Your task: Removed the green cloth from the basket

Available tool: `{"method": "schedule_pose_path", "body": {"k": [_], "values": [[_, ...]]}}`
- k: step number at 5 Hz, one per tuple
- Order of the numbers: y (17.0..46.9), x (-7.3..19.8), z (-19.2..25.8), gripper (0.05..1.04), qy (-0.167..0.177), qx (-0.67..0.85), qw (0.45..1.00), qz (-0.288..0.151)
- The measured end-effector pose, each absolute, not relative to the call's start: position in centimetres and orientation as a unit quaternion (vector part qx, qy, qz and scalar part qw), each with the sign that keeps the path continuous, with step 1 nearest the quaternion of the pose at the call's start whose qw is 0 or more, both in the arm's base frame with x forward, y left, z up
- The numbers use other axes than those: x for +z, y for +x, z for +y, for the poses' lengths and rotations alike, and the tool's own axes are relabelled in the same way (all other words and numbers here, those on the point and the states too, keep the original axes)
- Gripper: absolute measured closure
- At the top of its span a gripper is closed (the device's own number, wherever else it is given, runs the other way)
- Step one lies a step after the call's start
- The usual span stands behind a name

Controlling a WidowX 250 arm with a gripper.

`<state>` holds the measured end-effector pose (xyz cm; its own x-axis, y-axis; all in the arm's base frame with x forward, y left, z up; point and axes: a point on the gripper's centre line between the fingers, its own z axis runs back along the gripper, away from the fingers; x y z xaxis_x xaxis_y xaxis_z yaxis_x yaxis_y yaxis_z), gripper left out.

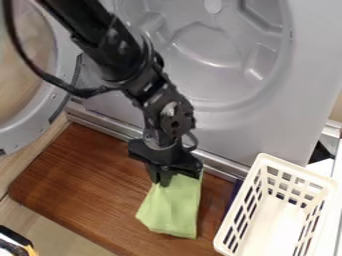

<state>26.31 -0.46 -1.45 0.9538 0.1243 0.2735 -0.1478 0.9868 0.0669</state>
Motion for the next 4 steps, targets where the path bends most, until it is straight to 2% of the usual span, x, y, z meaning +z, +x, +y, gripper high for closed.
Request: {"method": "schedule_pose_path", "body": {"k": [1, 2, 3, 4], "values": [[26.41, -3.66, -0.58, 0.968, 0.048, 0.071, 0.988, -0.129], [26.44, -4.38, -1.05, 0.78, 0.054, 0.084, 0.988, -0.119], [26.16, -4.21, -1.29, 0.486, 0.08, 0.101, 0.985, -0.118], [26.23, -3.93, -1.27, 0.181, 0.088, 0.103, 0.984, -0.116]]}}
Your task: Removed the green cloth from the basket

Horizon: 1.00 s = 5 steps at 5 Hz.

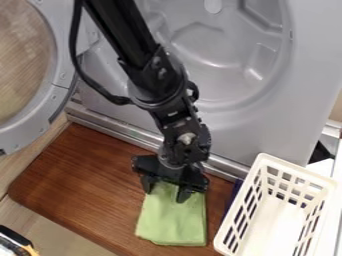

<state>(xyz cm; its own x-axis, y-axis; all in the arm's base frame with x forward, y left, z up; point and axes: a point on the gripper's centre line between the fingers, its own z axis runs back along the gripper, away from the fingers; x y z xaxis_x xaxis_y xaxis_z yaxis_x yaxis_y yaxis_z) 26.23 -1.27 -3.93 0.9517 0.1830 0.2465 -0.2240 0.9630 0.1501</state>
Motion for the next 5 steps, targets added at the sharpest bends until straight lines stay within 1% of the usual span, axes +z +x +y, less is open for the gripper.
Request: {"method": "schedule_pose_path", "body": {"k": [1, 4, 5], "values": [[26.0, -2.4, -1.2, 0.068, 0.095, 0.11, 0.983, -0.115], [25.8, 3.4, -0.7, 0.083, 0.101, 0.12, 0.976, -0.151], [25.9, 3.4, -0.8, 0.083, 0.1, 0.119, 0.976, -0.152]]}}
